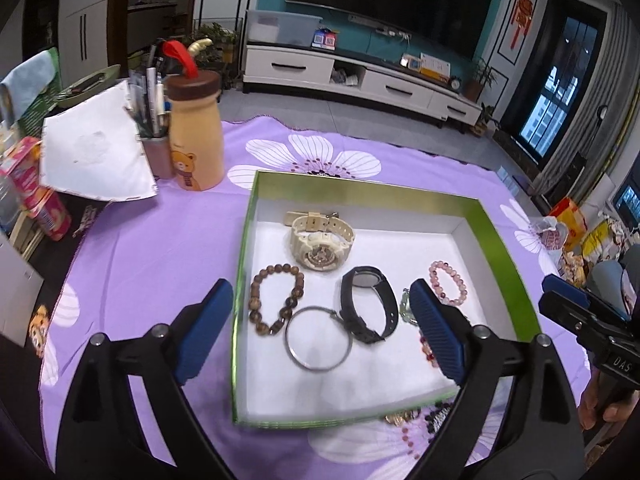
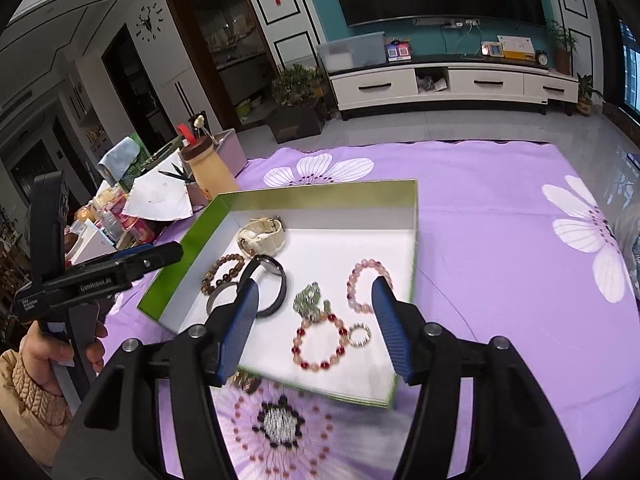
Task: Organize jewelry
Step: 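Grasp the gold flower brooch with the left tool while the right tool grasps the small dark ring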
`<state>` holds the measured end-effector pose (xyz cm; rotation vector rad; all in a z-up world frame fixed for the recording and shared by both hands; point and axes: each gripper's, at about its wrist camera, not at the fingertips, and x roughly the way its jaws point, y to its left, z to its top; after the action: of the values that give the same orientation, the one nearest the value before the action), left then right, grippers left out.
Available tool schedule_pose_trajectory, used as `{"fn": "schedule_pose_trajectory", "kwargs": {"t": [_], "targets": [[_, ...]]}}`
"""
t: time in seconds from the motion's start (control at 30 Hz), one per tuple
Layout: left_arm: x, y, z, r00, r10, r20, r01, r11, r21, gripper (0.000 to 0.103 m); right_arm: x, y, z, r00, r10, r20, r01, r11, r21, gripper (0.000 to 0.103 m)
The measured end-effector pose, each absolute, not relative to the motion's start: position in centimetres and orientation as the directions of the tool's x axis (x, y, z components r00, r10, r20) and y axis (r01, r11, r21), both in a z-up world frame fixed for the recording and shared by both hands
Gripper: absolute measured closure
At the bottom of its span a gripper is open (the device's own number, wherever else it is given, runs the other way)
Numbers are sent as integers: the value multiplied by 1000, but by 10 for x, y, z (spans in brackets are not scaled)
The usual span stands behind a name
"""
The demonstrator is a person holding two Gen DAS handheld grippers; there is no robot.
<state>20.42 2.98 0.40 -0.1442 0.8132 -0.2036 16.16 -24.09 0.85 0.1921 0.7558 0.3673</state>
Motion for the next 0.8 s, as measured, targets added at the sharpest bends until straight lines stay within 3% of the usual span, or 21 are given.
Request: {"fn": "schedule_pose_trajectory", "kwargs": {"t": [0.33, 0.7, 0.8], "targets": [[141, 40, 6, 690, -227, -687, 107, 971, -213, 12, 110, -250, -7, 639, 406, -654, -253, 913, 319, 43], [107, 17, -50, 610, -218, -762, 141, 976, -166, 12, 80, -223, -55, 528, 440, -727, -269, 898, 349, 43], [111, 9, -64, 589, -215, -779, 156, 976, -152, 16, 75, -222, -63, 513, 441, -736, -264, 897, 354, 43]]}}
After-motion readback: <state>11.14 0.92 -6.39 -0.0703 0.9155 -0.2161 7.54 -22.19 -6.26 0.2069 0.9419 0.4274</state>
